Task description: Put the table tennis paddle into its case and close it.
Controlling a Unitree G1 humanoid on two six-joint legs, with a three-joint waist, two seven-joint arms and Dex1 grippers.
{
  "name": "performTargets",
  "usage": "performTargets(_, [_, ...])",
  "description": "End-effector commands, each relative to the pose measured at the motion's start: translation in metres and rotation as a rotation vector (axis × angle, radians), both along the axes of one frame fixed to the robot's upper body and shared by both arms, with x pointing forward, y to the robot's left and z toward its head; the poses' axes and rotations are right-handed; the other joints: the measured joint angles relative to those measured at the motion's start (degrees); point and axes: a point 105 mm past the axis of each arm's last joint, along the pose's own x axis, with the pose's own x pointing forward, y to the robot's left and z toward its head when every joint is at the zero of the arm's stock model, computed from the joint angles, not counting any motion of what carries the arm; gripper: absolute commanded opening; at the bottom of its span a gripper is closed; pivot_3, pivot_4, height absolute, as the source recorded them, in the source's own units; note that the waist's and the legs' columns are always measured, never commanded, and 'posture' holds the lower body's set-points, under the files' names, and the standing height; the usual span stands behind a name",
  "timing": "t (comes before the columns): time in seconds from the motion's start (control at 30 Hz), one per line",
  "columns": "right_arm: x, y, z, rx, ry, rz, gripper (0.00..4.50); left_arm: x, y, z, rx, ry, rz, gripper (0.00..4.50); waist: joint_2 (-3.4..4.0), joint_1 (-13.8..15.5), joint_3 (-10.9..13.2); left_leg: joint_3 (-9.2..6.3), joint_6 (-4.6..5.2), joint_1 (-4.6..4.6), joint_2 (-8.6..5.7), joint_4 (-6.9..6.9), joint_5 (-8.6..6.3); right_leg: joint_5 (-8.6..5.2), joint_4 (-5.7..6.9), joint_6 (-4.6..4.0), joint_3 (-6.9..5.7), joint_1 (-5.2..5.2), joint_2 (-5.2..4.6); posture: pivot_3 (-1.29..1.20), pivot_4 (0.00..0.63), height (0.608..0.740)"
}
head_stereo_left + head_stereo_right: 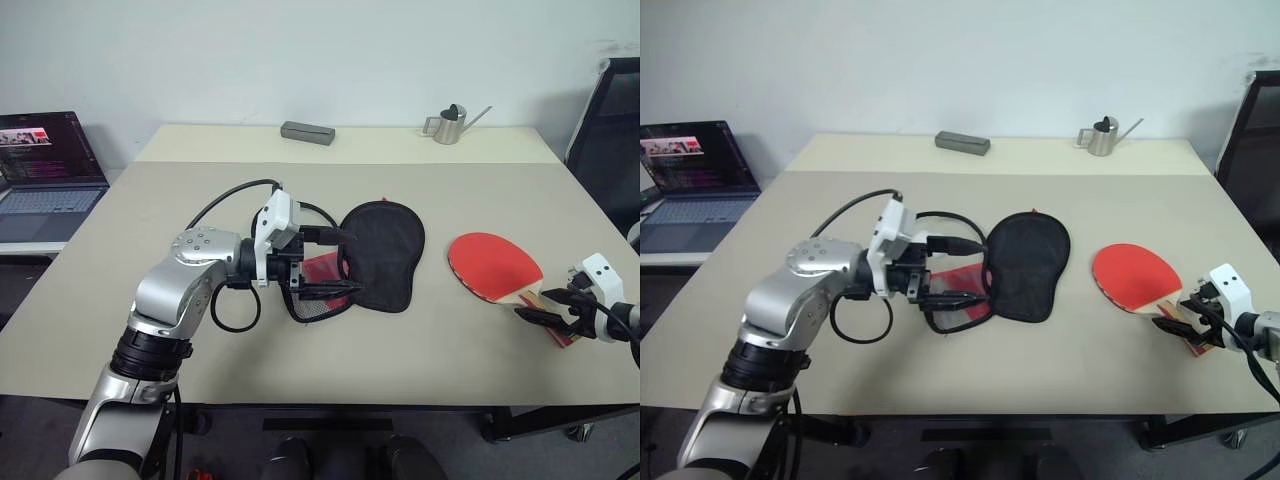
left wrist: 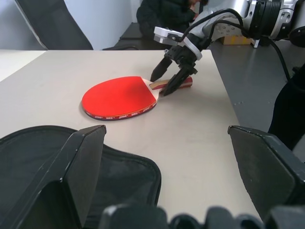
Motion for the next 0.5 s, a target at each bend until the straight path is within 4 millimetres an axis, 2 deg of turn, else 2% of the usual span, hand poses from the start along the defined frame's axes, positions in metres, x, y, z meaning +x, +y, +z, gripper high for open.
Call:
performTargets(0.03, [0.001,-0.001,0.002,-0.014,-0.013,-0.009,4.47,-0.003,0.002,0.013,-0.022,-0.056,0.000,4.50,0.00,0.0,0.0,0.00,0.00,0.00,0.00,0.00,0.00,0.00,0.00,0.00,0.00,0.00,0.00,0.00,0.150,0.740])
performTargets(0.27, [0.006,-0.002,-0.007,-0.024,-0.004,-0.052,4.47,-0.003,0.002,0.014,-0.030,-0.059,-0.004,4.50,-0.04,-0.1,0.0,0.01,0.00,0.06,0.00,0.05,0.00,0.03,0.00,0.05,0.01,0.09,0.00,0.00,0.150,0.740])
performTargets(0.37, [0.009,-0.004,-0.013,-0.034,0.012,-0.090,3.88,-0.003,0.003,0.013,-0.025,-0.059,0.002,4.50,-0.08,-0.2,0.0,0.04,0.00,0.09,0.01,0.09,0.00,0.08,0.00,0.10,0.05,0.11,0.00,0.00,0.150,0.740])
performTargets(0.5, [0.010,-0.006,-0.018,-0.063,0.030,-0.121,2.53,-0.004,0.006,0.012,-0.020,-0.059,0.016,4.50,-0.14,-0.2,0.0,0.09,0.00,0.12,0.02,0.11,0.00,0.12,0.00,0.12,0.12,0.12,0.01,0.00,0.150,0.740])
